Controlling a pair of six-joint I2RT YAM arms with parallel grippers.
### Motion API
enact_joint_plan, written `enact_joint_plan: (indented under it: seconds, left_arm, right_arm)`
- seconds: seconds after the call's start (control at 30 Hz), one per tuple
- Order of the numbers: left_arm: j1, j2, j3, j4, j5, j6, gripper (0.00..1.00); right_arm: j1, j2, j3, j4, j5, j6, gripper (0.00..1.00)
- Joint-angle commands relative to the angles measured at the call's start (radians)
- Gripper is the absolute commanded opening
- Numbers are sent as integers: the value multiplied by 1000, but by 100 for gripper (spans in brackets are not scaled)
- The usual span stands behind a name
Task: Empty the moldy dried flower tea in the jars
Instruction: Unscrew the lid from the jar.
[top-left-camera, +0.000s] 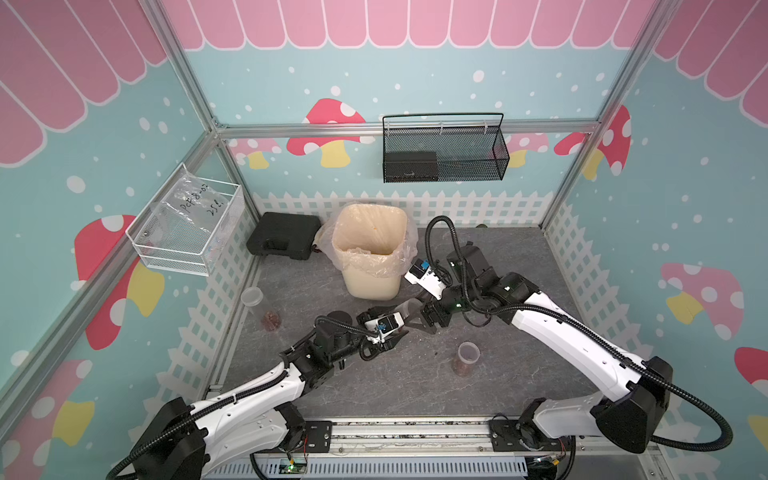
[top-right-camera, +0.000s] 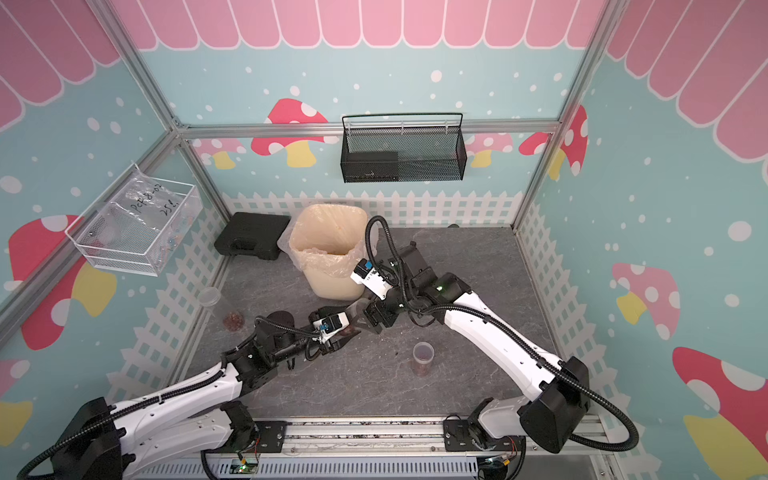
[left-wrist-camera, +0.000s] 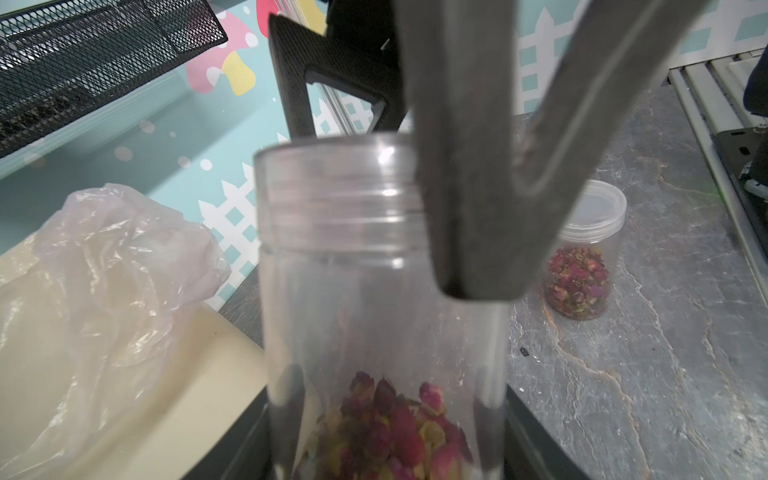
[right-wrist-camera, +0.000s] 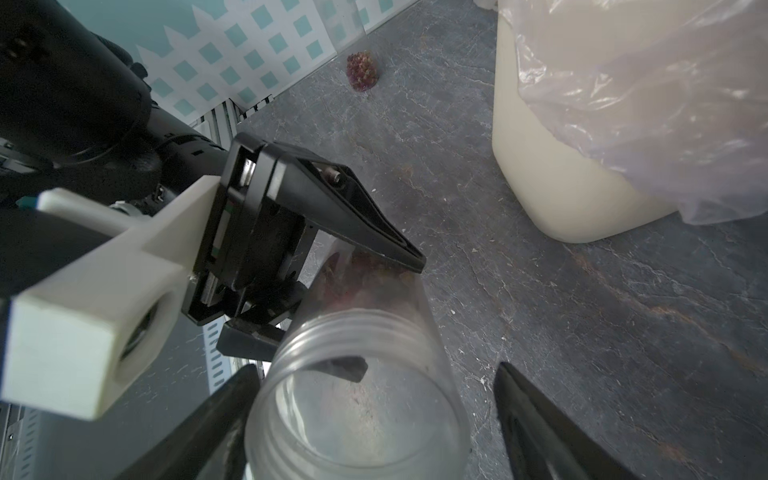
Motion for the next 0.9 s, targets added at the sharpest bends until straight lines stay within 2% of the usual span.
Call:
enact_joint_plan:
  seconds: [0.0,0.07,0.13,0.23,0.33,0.4,0.53,0.63,0.7,0.8,0.83,0.87]
  left_arm:
    - [-7,-23,-2,-4,-7,40,20]
    - [-8,-25,-2,-8,-7,41,20]
    - [-9,-26,-2,-14,-6,42,21]
    - [-10,-22,-2,-24,12,41,20]
    - [-10,-19,3,-43,80,35,19]
    - [-9,-9,19,-79,147,26,18]
    - [11,16,47,-121,354,-22,17]
    - [30,35,61,-131,480,-55,17]
    - [39,49,66,-132,526,-66,17]
    - [44,63,76,-142,532,-64,17]
    - [43,66,75,-141,519,-62,17]
    - [44,67,71,-133,496,-59,17]
  right_arm:
    - [0,8,12,-2,-18,-10,71]
    - [0,8,9,-3,-30,-21,60]
    - [0,9,9,-6,-41,-32,58]
    - [0,5,14,-11,-57,-87,41]
    - [0,6,24,-31,-60,-244,19]
    - [0,-9,13,-20,-40,-393,12]
    - [4,-40,3,21,22,-674,11]
    - [9,-27,18,3,48,-807,9]
    - [13,-8,36,-18,52,-855,8]
    - [16,15,47,-25,50,-862,8]
    - [16,20,48,-18,49,-849,10]
    - [16,20,49,-7,45,-831,17]
